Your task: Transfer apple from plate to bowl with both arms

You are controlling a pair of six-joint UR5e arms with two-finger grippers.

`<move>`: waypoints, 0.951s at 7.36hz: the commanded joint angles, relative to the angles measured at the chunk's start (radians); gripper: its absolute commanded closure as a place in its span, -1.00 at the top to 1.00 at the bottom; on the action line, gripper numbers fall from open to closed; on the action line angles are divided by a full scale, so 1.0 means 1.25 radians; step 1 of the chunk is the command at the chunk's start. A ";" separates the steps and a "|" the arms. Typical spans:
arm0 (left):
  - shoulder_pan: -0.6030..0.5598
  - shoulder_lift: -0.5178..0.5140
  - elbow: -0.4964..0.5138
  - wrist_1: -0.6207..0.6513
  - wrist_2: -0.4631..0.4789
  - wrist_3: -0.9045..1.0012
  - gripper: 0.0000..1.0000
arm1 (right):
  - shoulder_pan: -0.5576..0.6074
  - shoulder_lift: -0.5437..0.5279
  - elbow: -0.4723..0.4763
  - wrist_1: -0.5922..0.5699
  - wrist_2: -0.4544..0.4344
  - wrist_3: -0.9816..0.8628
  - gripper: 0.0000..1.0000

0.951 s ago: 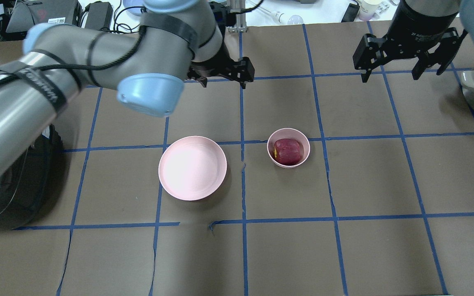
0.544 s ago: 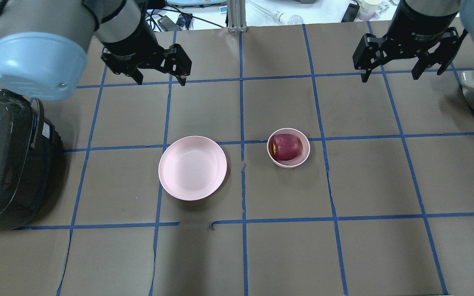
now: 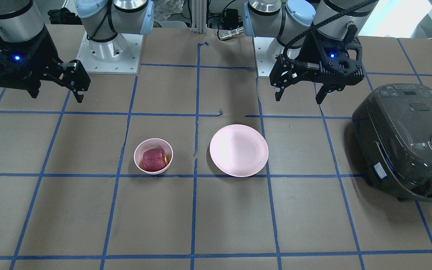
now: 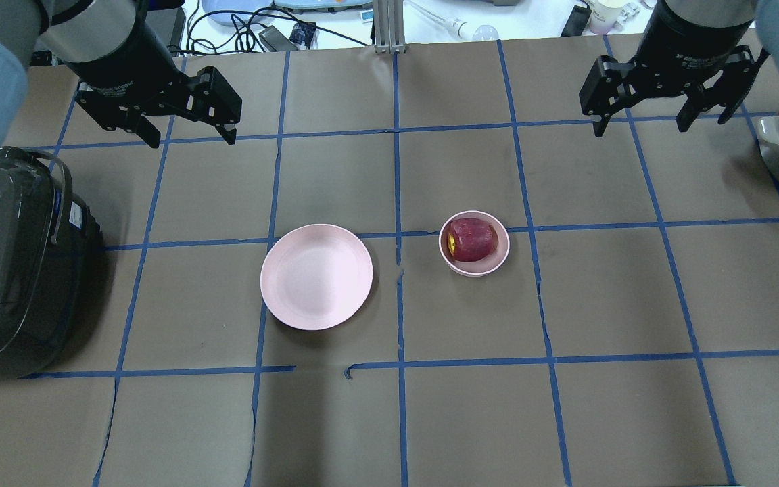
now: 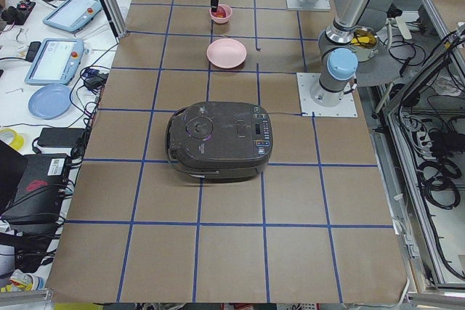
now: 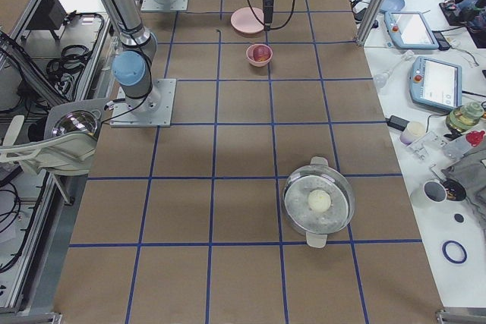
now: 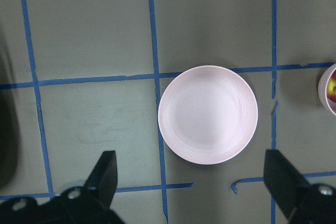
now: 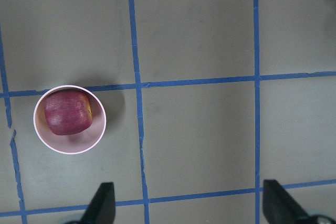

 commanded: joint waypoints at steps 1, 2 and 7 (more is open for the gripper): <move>-0.001 0.007 0.003 -0.015 0.013 -0.005 1.00 | 0.000 0.000 0.000 0.000 0.003 0.001 1.00; -0.001 0.008 0.002 -0.025 0.033 -0.005 1.00 | 0.000 0.000 0.000 -0.001 0.006 0.001 1.00; -0.002 0.005 0.001 -0.049 0.026 -0.006 1.00 | 0.000 0.005 0.000 -0.042 0.033 0.005 1.00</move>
